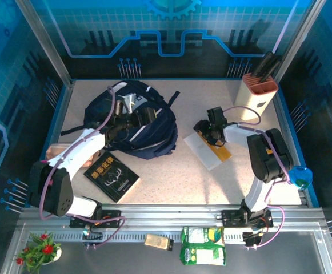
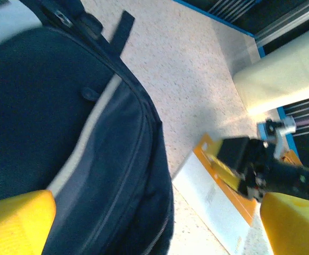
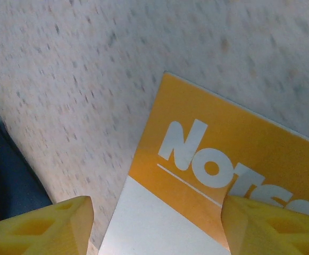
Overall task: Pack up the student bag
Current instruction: Move the book to the center of the table, then rotate the book at the center of the table.
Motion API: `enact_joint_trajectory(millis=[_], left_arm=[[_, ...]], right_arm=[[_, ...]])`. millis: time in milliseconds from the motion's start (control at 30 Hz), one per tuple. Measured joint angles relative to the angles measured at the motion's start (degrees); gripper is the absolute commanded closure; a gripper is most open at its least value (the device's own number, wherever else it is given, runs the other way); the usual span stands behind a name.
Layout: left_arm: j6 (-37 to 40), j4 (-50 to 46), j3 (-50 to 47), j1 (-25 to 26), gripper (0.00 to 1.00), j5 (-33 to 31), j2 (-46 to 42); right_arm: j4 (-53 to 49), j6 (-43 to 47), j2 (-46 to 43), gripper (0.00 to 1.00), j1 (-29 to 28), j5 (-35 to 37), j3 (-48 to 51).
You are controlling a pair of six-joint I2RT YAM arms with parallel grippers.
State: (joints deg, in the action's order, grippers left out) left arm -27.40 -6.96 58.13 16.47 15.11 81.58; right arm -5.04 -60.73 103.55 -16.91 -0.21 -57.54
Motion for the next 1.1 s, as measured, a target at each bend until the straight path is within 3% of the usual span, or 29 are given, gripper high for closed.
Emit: enact_joint_trajectory(millis=[200,400,633,900,1100], left_arm=[[-6.7,0.0,2.6,5.6,0.01,0.0,5.2],[-13.8,1.3,5.8,13.4,0.03,0.0,11.5],[-19.6,2.6,9.7,20.9,0.14,-1.2,17.8],[-22.5,1.8,12.8,24.5,0.22,-1.8,25.3],[-23.6,-2.2,14.6,24.6,0.28,-3.6,28.5]], right_arm=[[-5.2,6.1,-1.6,0.32,0.9,1.4,-1.8],[-12.8,14.4,-9.7,0.31,3.2,3.7,-1.7],[-18.3,19.6,-11.6,0.30,5.9,3.3,1.6],[-21.4,20.3,-11.3,0.30,6.0,2.5,4.9],[-19.6,15.0,-15.0,0.31,5.6,0.3,11.2]])
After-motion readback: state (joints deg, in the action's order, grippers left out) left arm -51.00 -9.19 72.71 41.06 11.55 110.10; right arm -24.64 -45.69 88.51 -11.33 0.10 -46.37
